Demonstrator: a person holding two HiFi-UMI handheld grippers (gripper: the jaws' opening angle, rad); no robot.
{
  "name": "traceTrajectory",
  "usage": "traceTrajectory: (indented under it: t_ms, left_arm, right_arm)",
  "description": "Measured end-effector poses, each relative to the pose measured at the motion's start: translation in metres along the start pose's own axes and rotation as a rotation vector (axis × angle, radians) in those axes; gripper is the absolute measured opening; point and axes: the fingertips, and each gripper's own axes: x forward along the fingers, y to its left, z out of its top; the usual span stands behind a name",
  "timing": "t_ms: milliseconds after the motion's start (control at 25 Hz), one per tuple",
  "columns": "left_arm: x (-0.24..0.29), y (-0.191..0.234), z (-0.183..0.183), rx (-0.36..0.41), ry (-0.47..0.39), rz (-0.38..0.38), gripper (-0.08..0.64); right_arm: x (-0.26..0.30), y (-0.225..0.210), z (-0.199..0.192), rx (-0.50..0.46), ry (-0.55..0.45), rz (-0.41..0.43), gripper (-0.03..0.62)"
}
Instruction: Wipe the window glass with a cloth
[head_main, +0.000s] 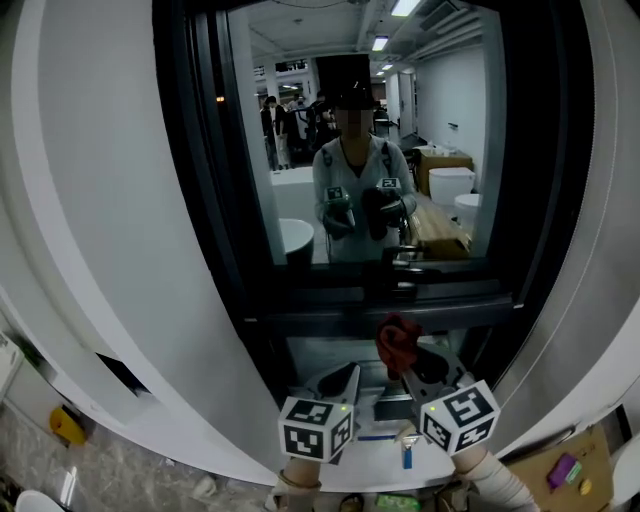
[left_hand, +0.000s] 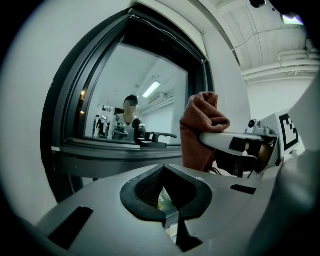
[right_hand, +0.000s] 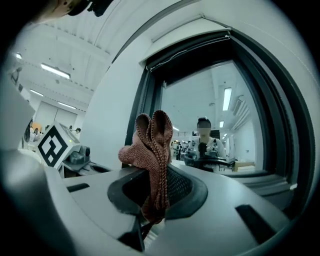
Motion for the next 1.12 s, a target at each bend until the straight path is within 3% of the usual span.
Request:
traceTrajectory:
  t_ms: [240, 640, 920, 1120]
  left_arm:
    - [0.011, 0.025, 0.027, 0.016, 0.002, 0.012, 0.005]
    - [0.025, 0.079, 0.09, 0.061, -0.051, 0.071, 0.005]
    - [0.034, 0.102, 0.111, 0.084, -0.077, 0.101, 0.005]
    - [0.04, 0.11, 0.106, 0.076, -0.061, 0.108, 0.005]
  right_arm:
    - [0.052, -0.015, 0.078, -0.088, -0.075, 0.034, 0.05]
    - [0.138, -0.03, 0.258, -0.185, -0.251, 0.067, 0.051]
    - [0.199, -0.025, 0.367, -0.175, -0.296, 0.12, 0.049]
    - [0.236, -0.015, 0.416, -0.132, -0.295, 0.165, 0.05]
